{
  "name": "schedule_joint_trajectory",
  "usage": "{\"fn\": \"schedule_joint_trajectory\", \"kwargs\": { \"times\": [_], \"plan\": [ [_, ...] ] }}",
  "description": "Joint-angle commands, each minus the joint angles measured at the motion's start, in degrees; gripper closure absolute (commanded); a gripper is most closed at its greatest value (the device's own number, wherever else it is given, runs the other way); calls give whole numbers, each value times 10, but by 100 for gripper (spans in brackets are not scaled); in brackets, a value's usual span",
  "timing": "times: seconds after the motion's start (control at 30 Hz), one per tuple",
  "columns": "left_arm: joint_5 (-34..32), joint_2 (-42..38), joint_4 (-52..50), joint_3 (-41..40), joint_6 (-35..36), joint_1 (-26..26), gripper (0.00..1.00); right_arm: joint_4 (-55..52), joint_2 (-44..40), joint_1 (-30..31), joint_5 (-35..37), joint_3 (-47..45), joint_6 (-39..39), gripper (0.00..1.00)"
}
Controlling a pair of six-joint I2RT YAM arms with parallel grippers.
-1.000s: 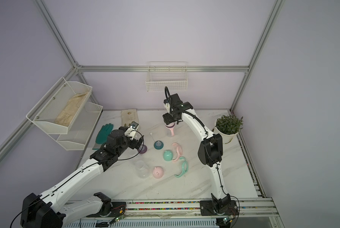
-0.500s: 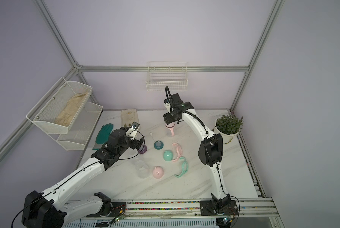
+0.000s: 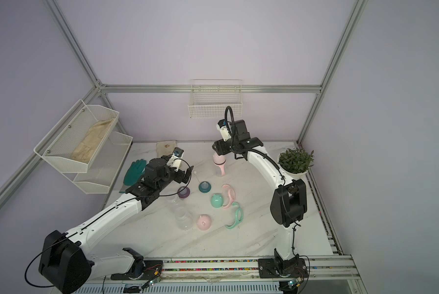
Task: Assemble the baby bottles
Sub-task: Close the lid on the baby bottle.
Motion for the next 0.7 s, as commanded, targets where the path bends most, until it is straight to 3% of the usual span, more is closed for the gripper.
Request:
{"fn": "schedule_joint_trajectory", "kwargs": {
  "times": [0.0,0.4,0.67],
  "plan": [
    [21,36,62,61,-23,5,0,89,-10,-16,-48,-31,8,38],
    [62,160,150,129,-54,4,0,201,0,-51,-168,-113,39,44],
    [82,189,181,141,-77,5,0,219,26,-51,-190,-131,24,46]
  ]
}}
